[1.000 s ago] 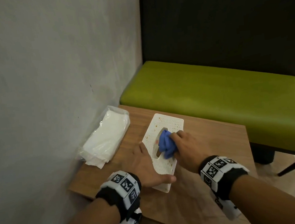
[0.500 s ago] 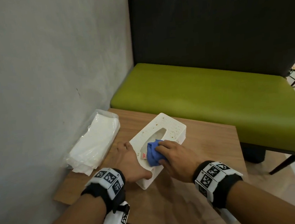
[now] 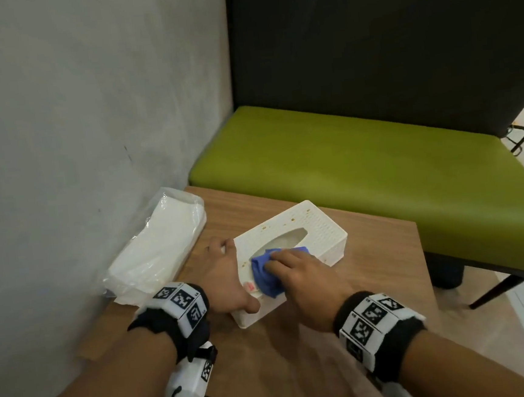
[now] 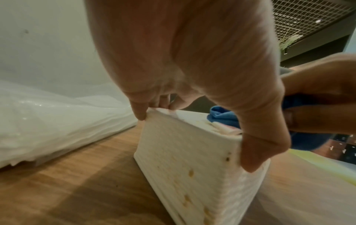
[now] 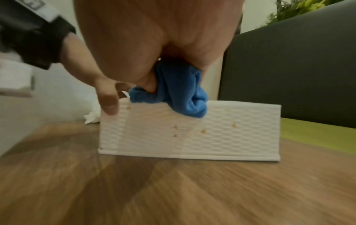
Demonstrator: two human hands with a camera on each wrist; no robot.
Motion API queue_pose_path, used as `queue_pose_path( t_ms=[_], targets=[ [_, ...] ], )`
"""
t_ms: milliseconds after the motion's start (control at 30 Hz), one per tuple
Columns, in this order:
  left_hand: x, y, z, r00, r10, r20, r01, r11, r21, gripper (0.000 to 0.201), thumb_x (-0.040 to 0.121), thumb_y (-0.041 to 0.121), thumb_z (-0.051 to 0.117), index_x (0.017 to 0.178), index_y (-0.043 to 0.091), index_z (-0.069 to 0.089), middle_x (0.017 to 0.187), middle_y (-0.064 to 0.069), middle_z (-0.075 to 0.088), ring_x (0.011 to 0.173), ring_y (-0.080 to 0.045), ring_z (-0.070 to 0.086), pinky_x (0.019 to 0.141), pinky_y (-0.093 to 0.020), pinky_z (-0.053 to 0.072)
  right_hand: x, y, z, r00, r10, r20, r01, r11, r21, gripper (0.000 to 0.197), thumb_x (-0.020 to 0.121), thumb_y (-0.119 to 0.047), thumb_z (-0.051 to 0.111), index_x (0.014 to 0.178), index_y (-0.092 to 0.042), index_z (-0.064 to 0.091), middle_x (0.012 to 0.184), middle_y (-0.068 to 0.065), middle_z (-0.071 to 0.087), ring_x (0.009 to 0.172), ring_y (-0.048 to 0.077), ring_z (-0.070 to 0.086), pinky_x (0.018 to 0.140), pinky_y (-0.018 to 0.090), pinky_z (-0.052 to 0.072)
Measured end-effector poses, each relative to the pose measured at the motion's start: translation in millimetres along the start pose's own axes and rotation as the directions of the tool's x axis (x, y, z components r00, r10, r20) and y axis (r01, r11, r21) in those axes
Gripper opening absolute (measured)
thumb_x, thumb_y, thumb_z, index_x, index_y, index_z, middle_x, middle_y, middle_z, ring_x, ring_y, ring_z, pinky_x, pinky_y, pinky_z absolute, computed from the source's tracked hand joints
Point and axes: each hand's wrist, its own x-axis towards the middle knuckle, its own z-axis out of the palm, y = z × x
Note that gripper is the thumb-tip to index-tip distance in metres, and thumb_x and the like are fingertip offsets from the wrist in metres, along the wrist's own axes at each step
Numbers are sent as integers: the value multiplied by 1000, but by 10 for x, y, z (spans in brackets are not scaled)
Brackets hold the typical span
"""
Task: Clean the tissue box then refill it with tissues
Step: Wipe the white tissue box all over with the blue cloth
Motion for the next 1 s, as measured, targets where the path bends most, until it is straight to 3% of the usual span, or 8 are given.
queue_pose_path(
  t_ms=[100,167,300,467,600,733,900,1000],
  targets=[
    [-7,-20,-9,1000,28,-12,-28,1000,-12,125,43,54,81,145,12,22,145,-6,23,129,-25,38,105,-34,41,-70,124,-68,999,38,-28,-38,999,-21,37,79,-15,53,116,-11,58,124,10,59,114,31,53,97,37,43],
    [-16,-22,-4,999,34,-10,-35,999,-13,125,44,54,82,146,12,23,147,-5,21,132,-25,34,107,-35,40,-129,347,-143,983,171,-61,-173,985,-17,43,73,-21,43,112,-12,59,119,9,60,109,32,56,89,35,44],
    [-7,-31,6,999,49,-9,-49,999,-8,127,45,54,82,148,13,20,146,-3,19,134,-23,31,108,-33,39,-94,736,-210,900,425,-94,-430,902,-39,45,78,-6,52,122,-11,55,130,10,55,117,32,50,95,38,42],
    [21,-79,4,996,85,-7,-85,996,0,125,43,55,81,145,15,23,144,-1,20,129,-21,35,105,-34,43,386,793,-299,802,587,-107,-593,805,-26,26,88,-9,50,112,-7,57,118,17,60,106,36,58,82,37,45],
    [39,-153,-9,994,112,8,-111,994,-21,123,39,59,81,141,19,26,142,3,22,127,-18,38,105,-34,44,648,668,-281,873,482,-72,-486,872,-54,17,84,-9,55,80,-25,57,111,10,62,103,34,60,81,37,47],
    [34,-250,-50,998,61,0,-61,995,-77,124,33,65,82,137,22,28,136,4,27,127,-18,39,106,-36,43,648,640,-89,946,318,-60,-319,948,-2,24,78,0,55,99,-12,59,111,8,60,102,33,59,78,35,48],
    [-2,-272,-37,997,78,-19,-80,989,-123,114,47,49,86,140,26,24,140,0,21,133,-20,35,108,-29,39,643,787,-163,860,496,-120,-505,862,-52,29,84,-7,52,113,-6,56,120,16,57,108,38,55,87,42,47],
    [5,-270,-39,996,86,-11,-87,988,-125,112,50,45,87,140,24,24,142,-1,20,133,-20,35,106,-28,39,781,560,-165,905,418,-84,-422,906,-38,23,85,-10,56,108,-9,59,121,14,56,111,35,55,88,38,43]
  ],
)
